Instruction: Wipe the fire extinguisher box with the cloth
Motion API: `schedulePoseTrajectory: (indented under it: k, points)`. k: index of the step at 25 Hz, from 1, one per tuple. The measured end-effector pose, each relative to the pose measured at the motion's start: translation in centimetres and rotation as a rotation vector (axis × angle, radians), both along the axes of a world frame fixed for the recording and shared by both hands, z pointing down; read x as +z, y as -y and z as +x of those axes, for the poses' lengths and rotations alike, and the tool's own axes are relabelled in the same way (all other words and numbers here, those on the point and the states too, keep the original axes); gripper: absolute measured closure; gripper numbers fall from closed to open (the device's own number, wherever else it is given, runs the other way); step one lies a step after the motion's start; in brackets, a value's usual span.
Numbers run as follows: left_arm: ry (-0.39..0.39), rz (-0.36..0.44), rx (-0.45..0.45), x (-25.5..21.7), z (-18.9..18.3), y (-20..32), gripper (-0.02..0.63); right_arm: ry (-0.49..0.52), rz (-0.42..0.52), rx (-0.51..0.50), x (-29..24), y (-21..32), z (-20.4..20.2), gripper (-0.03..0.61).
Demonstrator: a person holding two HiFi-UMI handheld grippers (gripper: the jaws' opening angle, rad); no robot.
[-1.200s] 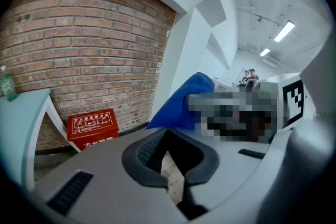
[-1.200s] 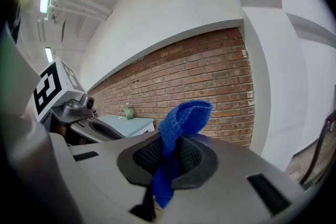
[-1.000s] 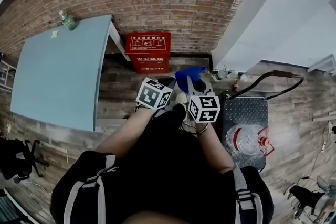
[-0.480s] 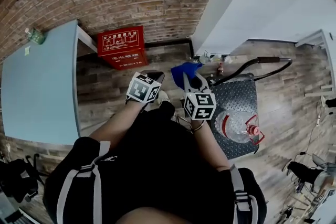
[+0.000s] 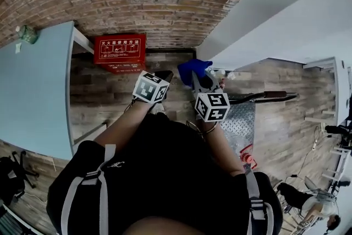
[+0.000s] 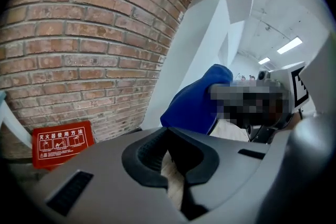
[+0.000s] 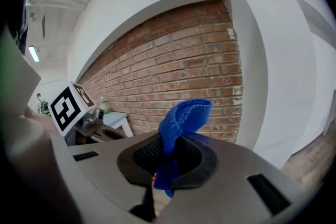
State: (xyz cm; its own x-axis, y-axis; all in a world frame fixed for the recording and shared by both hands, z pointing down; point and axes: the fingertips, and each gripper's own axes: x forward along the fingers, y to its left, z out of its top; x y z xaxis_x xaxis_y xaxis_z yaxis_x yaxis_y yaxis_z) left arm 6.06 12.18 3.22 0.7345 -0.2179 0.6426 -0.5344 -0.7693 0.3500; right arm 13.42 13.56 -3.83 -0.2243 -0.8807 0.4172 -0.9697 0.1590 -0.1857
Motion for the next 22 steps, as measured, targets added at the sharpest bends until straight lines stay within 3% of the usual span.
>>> schedulePoseTrajectory:
  k: [5, 11, 22]
  points:
    - [-0.049, 0.004, -0.068, 0.7, 2.1, 4.5, 0.615, -0.012, -0.054, -0.107, 0.8, 3.7, 0.2, 0.537]
    - [-0.012, 0.007, -0.154, 1.0, 1.3, 6.5, 0.615, 0.010, -0.091, -0.213, 2.2, 6.9, 0.0, 0.537]
    - [0.048, -0.085, -0.560, 5.3, -3.8, 10.0, 0.615, 0.003, -0.147, -0.579, 6.4, 15.2, -2.6, 0.537]
